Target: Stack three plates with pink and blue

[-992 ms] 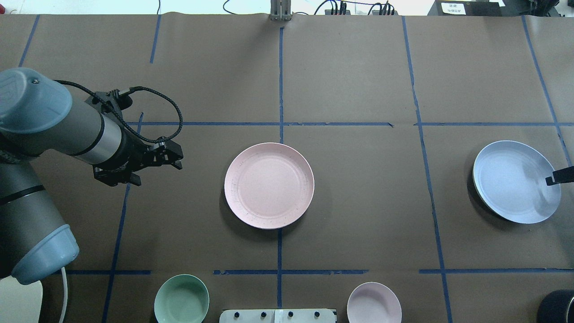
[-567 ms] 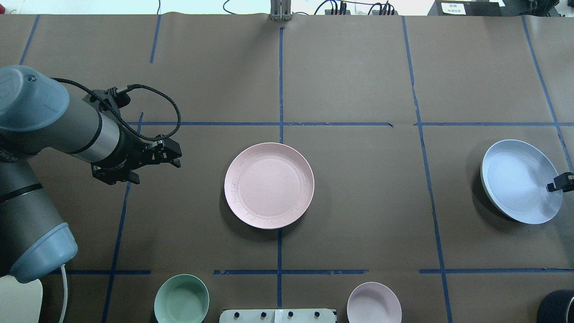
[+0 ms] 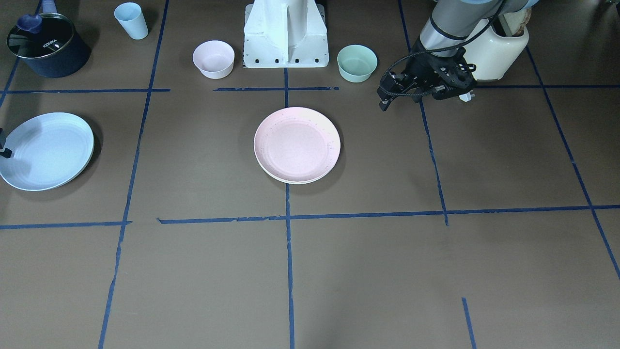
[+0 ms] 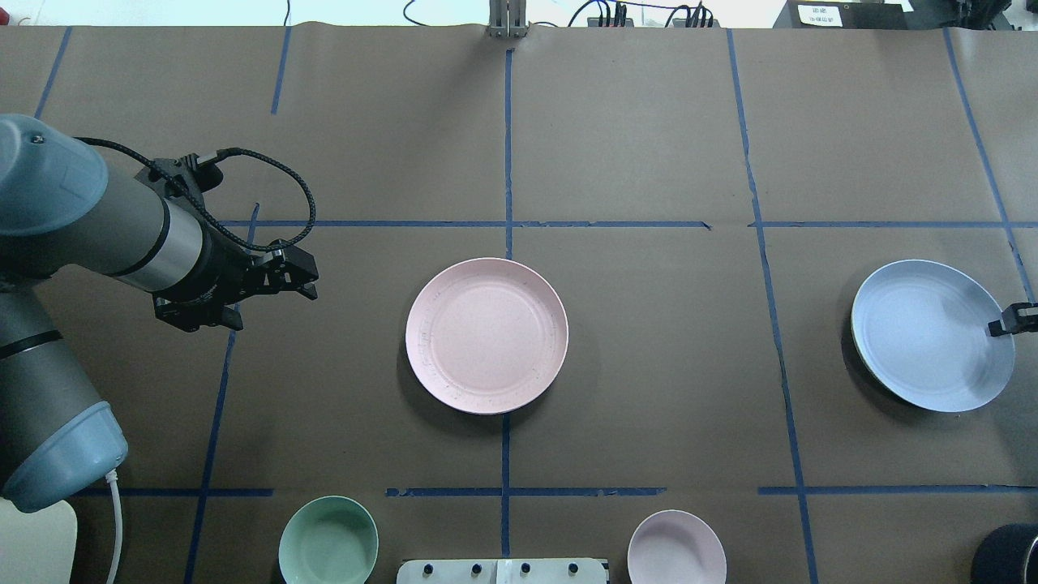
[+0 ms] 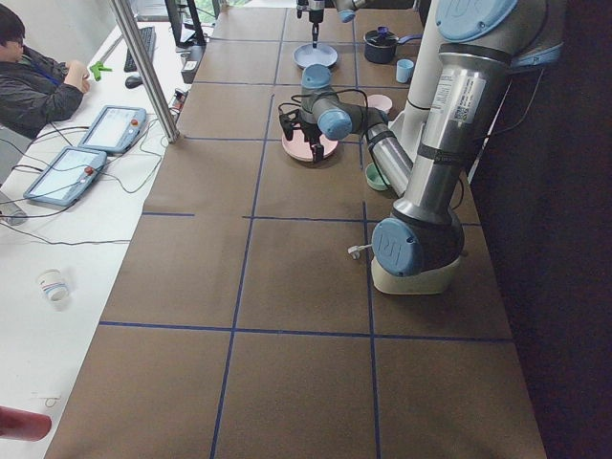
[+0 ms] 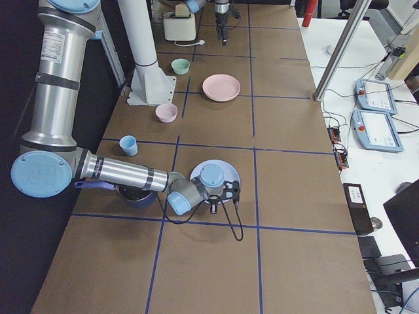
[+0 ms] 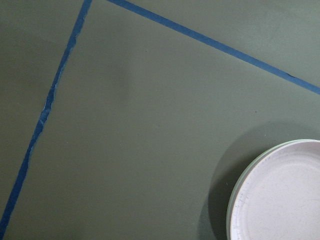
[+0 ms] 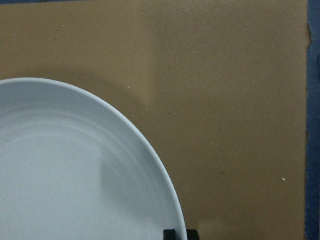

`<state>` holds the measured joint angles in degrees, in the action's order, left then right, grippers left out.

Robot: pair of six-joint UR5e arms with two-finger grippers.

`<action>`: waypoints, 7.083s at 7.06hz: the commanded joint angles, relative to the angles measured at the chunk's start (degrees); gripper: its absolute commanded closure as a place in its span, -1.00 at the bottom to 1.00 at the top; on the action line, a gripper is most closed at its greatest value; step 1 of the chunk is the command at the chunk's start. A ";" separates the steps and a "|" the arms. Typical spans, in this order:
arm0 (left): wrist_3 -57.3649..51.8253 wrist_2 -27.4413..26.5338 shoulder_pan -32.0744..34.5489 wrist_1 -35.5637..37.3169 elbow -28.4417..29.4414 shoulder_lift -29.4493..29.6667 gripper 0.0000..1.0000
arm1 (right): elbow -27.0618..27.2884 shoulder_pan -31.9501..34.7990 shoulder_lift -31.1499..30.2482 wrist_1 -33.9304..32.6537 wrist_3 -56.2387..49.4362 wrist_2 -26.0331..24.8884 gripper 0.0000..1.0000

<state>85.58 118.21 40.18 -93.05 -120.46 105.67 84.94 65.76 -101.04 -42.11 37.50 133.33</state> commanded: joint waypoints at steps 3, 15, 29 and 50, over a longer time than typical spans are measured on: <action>-21.77 0.00 7.07 0.23 -1.71 -11.15 -1.00 | 5.05 10.24 4.07 -1.12 1.25 11.30 1.00; -75.12 14.33 37.43 6.48 14.73 -16.47 -1.00 | 19.39 -33.84 35.99 -23.27 43.53 -23.81 1.00; -81.67 15.64 42.32 7.61 16.91 -16.38 -1.00 | 22.27 -25.54 36.27 -48.96 19.22 -24.01 -1.00; -88.48 19.34 48.94 7.35 27.56 -18.84 -1.00 | 7.00 27.40 8.14 -50.35 -41.19 5.97 -1.00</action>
<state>-2.76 137.55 89.12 -85.69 -93.03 86.91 91.99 93.16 -92.91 -92.47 -3.70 139.30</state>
